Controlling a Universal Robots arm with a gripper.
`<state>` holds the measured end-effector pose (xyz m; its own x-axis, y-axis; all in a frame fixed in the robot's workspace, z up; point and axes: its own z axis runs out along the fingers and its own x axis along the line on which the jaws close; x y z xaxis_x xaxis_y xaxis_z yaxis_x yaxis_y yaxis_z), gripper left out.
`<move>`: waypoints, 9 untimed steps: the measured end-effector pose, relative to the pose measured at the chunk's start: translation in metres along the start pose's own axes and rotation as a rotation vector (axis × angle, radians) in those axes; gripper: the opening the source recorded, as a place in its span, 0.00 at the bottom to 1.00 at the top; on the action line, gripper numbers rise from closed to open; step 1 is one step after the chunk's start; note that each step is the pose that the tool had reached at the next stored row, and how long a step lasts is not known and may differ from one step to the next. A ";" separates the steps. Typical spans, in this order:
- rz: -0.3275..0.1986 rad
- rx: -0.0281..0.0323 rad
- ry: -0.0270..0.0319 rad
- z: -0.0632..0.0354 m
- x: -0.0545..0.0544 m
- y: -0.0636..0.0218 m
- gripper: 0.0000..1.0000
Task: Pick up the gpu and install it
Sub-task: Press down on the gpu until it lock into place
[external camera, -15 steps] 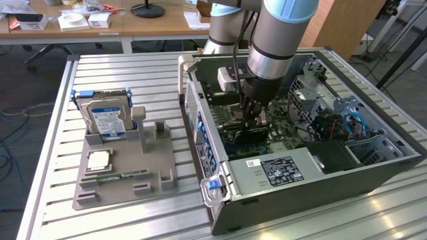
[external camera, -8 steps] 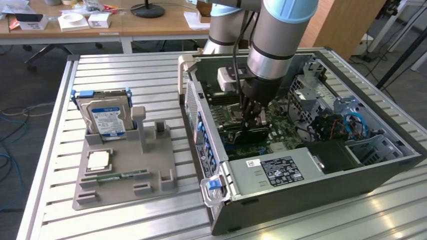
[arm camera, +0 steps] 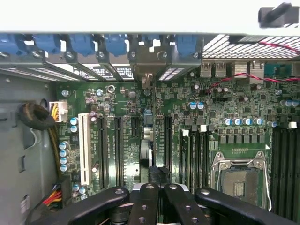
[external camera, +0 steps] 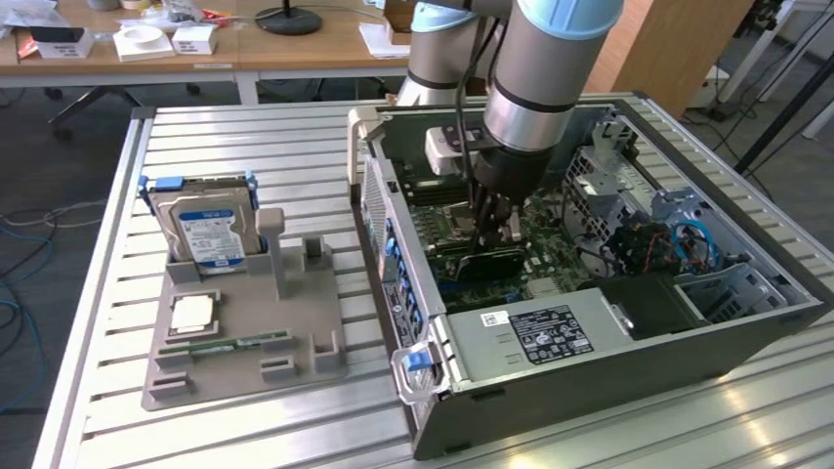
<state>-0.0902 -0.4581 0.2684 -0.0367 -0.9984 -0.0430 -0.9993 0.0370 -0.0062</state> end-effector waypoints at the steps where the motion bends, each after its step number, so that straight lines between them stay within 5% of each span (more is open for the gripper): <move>1: 0.000 0.0001 -0.0001 -0.0024 0.000 0.0000 0.10; 9: 0.000 0.0000 0.0001 -0.0224 -0.001 -0.0002 0.10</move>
<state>-0.0901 -0.4581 0.2908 -0.0366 -0.9984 -0.0429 -0.9993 0.0369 -0.0062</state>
